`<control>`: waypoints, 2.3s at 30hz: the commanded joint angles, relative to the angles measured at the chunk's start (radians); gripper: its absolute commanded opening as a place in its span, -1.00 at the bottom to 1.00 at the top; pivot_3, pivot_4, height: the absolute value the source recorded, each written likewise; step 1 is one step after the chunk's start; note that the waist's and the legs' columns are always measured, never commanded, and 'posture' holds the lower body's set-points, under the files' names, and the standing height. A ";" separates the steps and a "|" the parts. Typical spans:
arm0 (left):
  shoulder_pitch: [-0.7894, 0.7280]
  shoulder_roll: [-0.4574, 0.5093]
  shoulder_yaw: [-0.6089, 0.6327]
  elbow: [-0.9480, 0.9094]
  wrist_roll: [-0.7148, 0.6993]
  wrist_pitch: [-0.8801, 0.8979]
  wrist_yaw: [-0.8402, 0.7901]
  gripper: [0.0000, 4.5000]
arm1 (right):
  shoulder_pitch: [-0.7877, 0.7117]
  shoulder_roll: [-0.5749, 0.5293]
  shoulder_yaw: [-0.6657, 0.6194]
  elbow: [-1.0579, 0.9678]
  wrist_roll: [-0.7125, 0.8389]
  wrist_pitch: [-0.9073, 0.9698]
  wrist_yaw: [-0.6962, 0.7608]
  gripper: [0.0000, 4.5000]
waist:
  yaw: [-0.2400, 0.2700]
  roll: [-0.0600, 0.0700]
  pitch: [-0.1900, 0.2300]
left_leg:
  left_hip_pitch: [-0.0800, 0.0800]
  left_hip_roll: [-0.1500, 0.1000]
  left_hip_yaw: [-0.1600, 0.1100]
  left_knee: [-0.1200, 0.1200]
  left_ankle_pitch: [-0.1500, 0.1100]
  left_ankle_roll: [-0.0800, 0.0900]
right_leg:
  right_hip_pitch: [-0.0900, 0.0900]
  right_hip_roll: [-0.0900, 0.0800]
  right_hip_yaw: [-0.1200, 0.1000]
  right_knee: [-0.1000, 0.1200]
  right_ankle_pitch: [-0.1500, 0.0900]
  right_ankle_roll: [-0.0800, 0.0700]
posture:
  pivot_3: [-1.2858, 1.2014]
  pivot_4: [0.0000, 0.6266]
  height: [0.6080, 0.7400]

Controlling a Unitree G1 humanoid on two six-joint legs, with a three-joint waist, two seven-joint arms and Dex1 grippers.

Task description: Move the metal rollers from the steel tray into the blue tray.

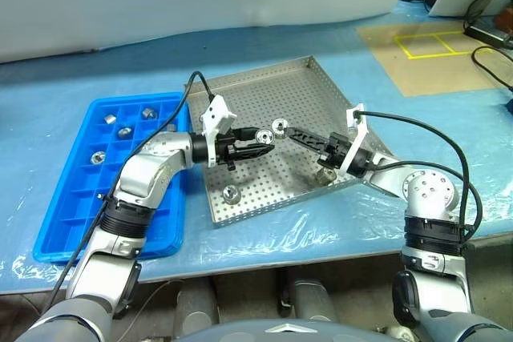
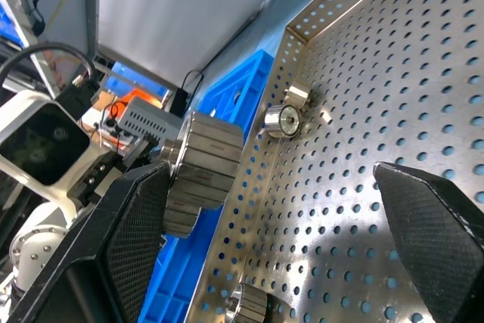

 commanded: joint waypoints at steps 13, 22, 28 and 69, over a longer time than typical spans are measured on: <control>-0.018 0.018 0.014 -0.014 -0.007 -0.024 -0.008 -0.16 | -0.033 0.094 -0.031 -0.026 0.079 -0.034 -0.088 1.00 | 0.000 0.000 0.000 | 0.000 0.000 0.000 -0.001 0.000 -0.001 | 0.000 0.000 0.000 0.000 0.000 0.000 | -0.12 -0.52 1.00; -0.016 0.012 0.011 0.008 0.002 -0.047 -0.014 -0.16 | -0.030 0.100 -0.010 -0.028 0.069 -0.064 -0.105 -0.30 | 0.000 0.000 0.000 | 0.000 0.000 0.000 -0.001 0.000 -0.001 | 0.000 0.000 0.000 0.000 0.000 0.000 | -0.12 -0.52 1.00; -0.014 0.007 0.013 0.018 0.008 -0.057 -0.016 -0.16 | -0.037 0.091 -0.002 -0.026 0.076 -0.056 -0.112 -0.98 | 0.000 0.000 0.000 | 0.000 0.000 0.000 -0.001 0.000 -0.001 | 0.000 0.000 0.000 -0.001 0.000 0.000 | -0.12 -0.52 1.00; -0.005 0.006 0.015 0.010 0.020 -0.060 -0.010 -0.16 | -0.019 0.108 0.017 0.067 0.104 -0.066 -0.106 0.81 | -0.001 0.000 0.000 | 0.000 0.000 0.000 -0.003 0.001 -0.001 | -0.001 0.000 0.000 -0.001 0.000 0.000 | -0.11 -0.52 1.00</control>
